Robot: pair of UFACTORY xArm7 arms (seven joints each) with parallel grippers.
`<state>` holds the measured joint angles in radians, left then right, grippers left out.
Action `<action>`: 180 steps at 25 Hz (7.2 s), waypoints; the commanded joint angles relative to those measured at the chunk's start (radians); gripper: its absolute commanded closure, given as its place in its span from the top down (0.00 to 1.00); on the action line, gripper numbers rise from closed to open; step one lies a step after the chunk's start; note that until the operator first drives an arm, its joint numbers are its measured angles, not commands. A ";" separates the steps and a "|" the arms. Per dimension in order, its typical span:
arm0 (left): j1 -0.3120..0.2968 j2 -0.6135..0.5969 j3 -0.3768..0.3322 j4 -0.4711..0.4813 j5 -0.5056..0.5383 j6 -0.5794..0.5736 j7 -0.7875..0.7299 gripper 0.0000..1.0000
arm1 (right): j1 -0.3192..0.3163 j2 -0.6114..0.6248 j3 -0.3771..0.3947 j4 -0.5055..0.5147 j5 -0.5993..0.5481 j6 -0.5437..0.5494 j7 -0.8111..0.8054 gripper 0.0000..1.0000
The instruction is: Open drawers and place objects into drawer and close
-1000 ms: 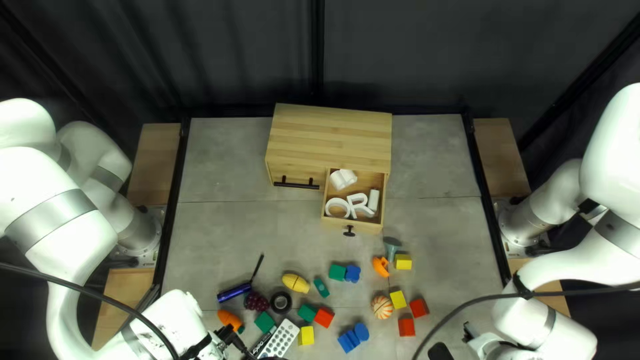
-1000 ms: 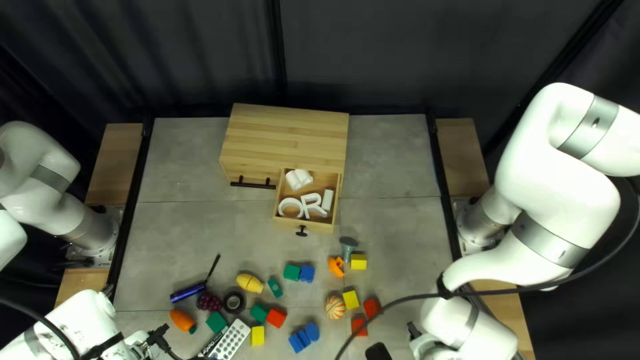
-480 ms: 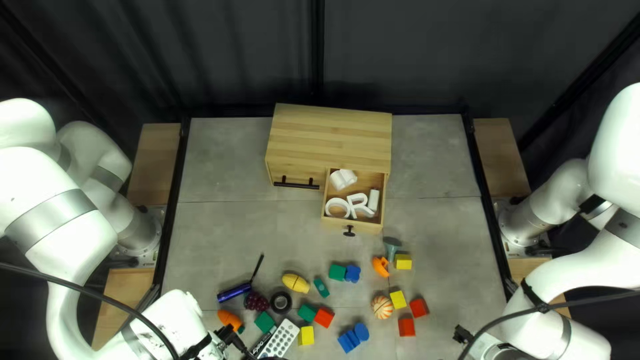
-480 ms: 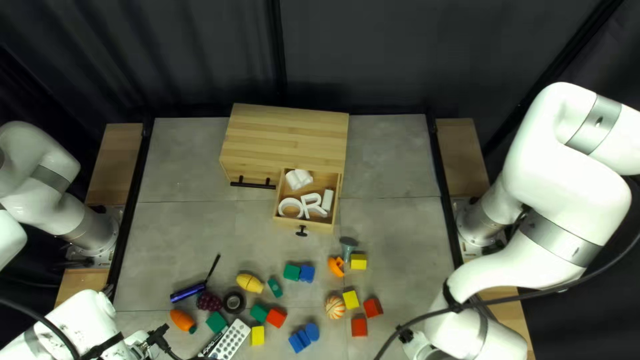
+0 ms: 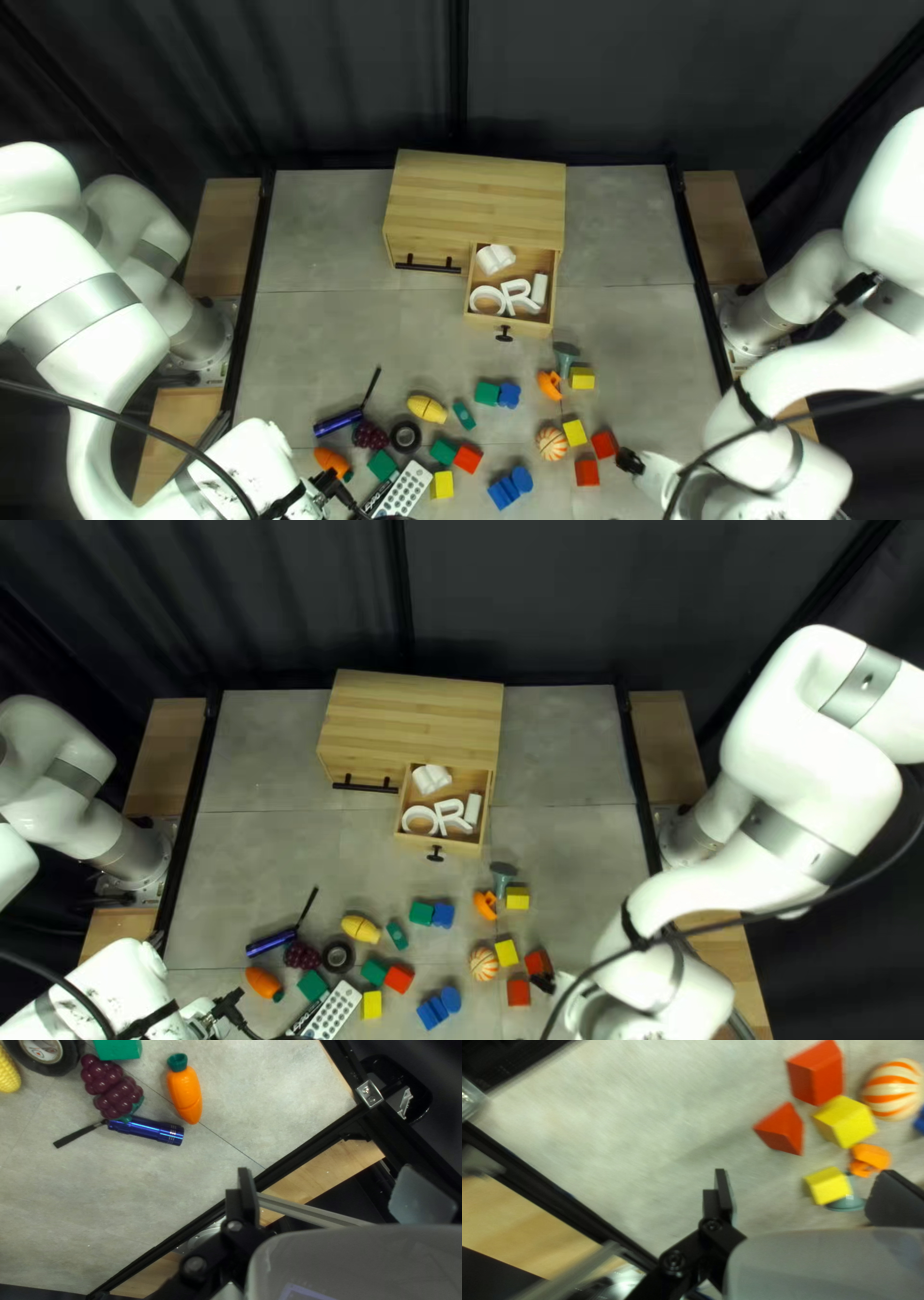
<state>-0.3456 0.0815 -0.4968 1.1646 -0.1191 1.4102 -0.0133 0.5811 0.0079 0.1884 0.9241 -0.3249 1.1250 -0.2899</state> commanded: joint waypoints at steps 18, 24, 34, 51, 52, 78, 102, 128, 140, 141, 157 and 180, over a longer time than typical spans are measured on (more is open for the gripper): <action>0.000 0.000 0.000 0.000 0.000 0.000 0.000 1.00 | -0.065 0.095 -0.065 0.117 -0.051 0.014 -0.165 1.00; 0.000 0.000 0.000 0.000 0.000 0.000 0.000 1.00 | -0.071 0.079 -0.082 0.071 -0.239 -0.045 -0.202 1.00; 0.000 0.000 0.000 0.000 0.000 0.000 0.000 1.00 | -0.146 0.141 -0.145 0.144 -0.279 -0.053 -0.382 1.00; 0.000 0.000 0.000 0.000 0.000 0.000 0.000 1.00 | -0.170 0.357 -0.165 0.378 -0.255 0.052 -0.517 1.00; 0.000 0.000 0.000 0.000 0.000 0.000 0.000 1.00 | -0.172 0.372 -0.166 0.395 -0.255 0.064 -0.530 1.00; 0.000 0.000 0.000 0.000 0.000 0.000 0.000 1.00 | -0.165 0.510 -0.182 0.561 -0.243 0.244 -0.590 1.00; 0.000 0.000 0.000 0.000 0.000 0.000 0.000 1.00 | -0.208 0.425 -0.196 0.430 -0.235 0.145 -0.571 1.00; 0.000 0.000 0.000 0.000 0.000 0.000 0.000 1.00 | -0.237 0.404 -0.203 0.396 -0.212 0.115 -0.585 1.00; 0.000 0.000 0.000 0.000 0.000 0.000 0.000 1.00 | -0.239 0.352 -0.208 0.320 -0.242 0.080 -0.577 1.00; 0.000 0.000 0.000 0.000 0.000 0.000 0.000 1.00 | -0.239 0.352 -0.208 0.319 -0.242 0.080 -0.577 1.00; 0.000 0.000 0.000 0.000 0.000 0.000 0.000 1.00 | -0.257 0.335 -0.219 0.306 -0.247 0.073 -0.602 1.00; 0.000 0.000 0.000 0.000 0.000 0.000 0.000 1.00 | -0.313 0.204 -0.262 0.147 -0.315 -0.021 -0.650 1.00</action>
<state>-0.3456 0.0815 -0.4968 1.1646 -0.1191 1.4103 -0.0133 0.2754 0.2194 -0.0683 1.0830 -0.6334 1.1155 -0.9360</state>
